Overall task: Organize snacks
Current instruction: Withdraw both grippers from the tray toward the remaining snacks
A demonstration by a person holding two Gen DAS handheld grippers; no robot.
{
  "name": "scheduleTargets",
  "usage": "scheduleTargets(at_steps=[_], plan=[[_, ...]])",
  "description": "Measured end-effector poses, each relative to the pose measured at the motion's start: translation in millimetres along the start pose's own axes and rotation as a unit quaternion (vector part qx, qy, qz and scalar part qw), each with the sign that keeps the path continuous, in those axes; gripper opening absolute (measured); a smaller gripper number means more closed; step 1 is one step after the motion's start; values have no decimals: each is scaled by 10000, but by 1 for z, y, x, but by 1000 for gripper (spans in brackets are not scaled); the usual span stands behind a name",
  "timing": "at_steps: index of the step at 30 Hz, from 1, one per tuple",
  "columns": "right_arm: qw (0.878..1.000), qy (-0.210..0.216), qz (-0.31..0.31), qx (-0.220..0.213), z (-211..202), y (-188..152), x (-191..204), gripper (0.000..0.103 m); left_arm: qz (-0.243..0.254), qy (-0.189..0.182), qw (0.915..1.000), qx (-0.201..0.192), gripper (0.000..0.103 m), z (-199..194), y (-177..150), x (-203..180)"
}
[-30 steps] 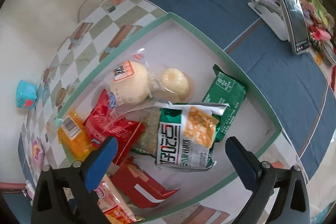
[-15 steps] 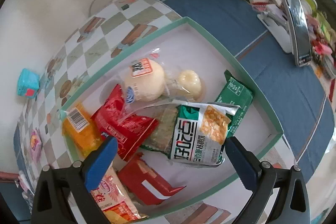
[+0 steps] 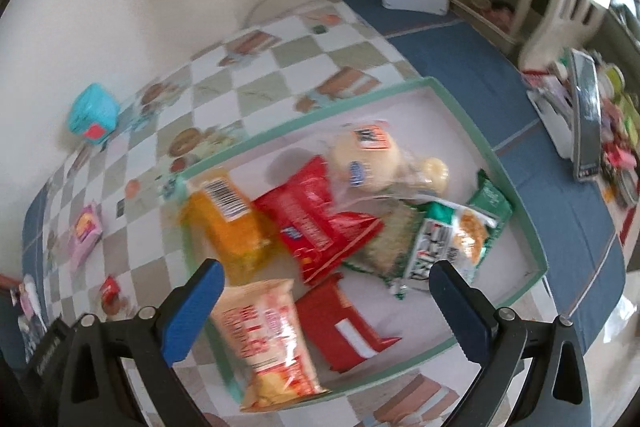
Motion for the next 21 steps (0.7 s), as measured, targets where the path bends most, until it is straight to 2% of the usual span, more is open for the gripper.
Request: scheduleTargets(at_steps=[9, 16, 21], plan=[[9950, 83, -937, -346, -17, -14, 69, 103, -282, 440, 9978, -416, 86, -7, 27, 37], [9895, 246, -1345, -460, -21, -23, 108, 103, -515, 477, 9968, -376, 86, -3, 40, 62], [9849, 407, -1629, -416, -18, -29, 133, 103, -925, 570, 9936, -323, 86, 2, 51, 90]])
Point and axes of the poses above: each gripper's, at about its wrist camera, not at the fingertips, and z roughly the way its jaws point, x to its left, y to its top, the point moved 1 cm from there along z, roughly the way its jaws point, and after that the axes turned 12 degrees about -z, right-handed, at the moved point
